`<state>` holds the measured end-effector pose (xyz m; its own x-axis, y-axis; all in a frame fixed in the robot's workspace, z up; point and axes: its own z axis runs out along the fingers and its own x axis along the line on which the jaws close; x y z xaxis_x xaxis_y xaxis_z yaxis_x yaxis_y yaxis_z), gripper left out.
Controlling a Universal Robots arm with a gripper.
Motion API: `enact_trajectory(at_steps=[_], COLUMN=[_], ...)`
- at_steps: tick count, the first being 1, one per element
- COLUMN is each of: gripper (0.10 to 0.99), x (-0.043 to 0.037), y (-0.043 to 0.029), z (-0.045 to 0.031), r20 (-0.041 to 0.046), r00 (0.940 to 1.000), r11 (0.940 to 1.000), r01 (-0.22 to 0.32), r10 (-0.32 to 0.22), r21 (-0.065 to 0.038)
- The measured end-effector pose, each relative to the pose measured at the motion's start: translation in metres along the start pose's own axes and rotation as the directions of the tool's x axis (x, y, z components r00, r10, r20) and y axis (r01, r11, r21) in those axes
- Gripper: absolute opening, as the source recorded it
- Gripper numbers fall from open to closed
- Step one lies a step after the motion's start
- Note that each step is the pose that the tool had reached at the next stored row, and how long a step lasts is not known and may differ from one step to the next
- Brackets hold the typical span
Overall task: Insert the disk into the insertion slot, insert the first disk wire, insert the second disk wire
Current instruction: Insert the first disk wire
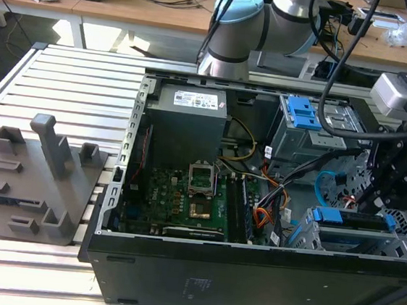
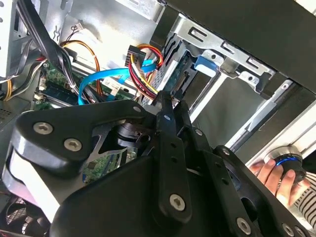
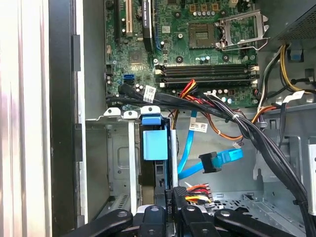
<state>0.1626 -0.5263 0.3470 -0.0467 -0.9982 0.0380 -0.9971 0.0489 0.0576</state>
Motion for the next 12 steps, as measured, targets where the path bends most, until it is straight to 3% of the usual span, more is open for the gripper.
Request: enact_trajectory(at_steps=[12], gripper=[0.184], x=[-0.0007], y=[-0.0089], z=[0.0069], r20=[0.0010], r00=[1.0000], r11=[1.0000], r01=[0.000], r10=[0.000], r21=[0.000])
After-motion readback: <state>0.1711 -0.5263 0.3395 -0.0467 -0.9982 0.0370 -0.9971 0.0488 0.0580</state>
